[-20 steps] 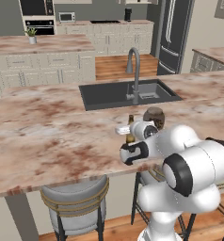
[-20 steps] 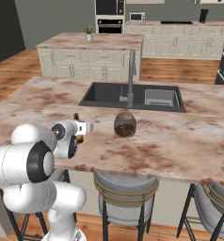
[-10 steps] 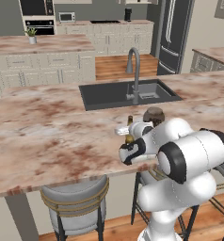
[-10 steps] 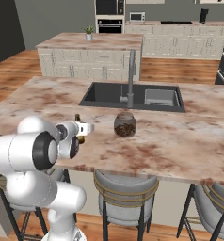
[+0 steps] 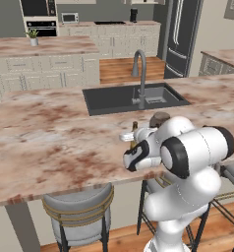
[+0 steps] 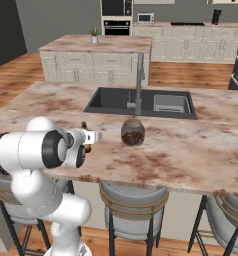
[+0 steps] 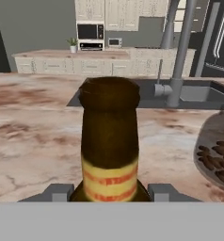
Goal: Open the cabinet directly in front. Then move the beer and the mug to the dining counter with the jar on it.
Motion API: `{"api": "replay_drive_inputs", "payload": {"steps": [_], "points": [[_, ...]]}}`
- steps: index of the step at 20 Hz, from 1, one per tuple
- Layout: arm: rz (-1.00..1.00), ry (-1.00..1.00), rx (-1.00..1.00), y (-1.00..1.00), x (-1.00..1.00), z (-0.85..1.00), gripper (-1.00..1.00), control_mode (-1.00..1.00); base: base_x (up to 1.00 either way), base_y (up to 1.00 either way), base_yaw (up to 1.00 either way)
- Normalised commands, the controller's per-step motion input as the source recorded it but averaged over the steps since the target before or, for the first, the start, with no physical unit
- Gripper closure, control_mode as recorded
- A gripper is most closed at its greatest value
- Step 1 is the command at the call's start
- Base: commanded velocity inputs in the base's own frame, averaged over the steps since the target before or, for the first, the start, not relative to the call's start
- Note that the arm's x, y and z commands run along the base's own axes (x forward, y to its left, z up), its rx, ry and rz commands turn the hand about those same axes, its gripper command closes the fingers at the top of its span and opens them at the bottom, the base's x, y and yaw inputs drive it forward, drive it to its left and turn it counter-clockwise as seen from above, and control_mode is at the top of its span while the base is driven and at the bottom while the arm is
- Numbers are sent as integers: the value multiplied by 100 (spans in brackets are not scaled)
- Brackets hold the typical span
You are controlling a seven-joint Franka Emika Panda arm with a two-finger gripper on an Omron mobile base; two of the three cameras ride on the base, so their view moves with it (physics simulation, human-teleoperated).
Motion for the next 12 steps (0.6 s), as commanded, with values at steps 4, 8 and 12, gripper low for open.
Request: {"api": "replay_drive_inputs", "payload": {"steps": [4,8,12], "points": [[0,0,0,0,4,-3,100,-100,0,0,0],[0,0,0,0,0,0,100,-100,0,0,0],[0,0,0,0,0,0,-100,-100,0,0,0]]}}
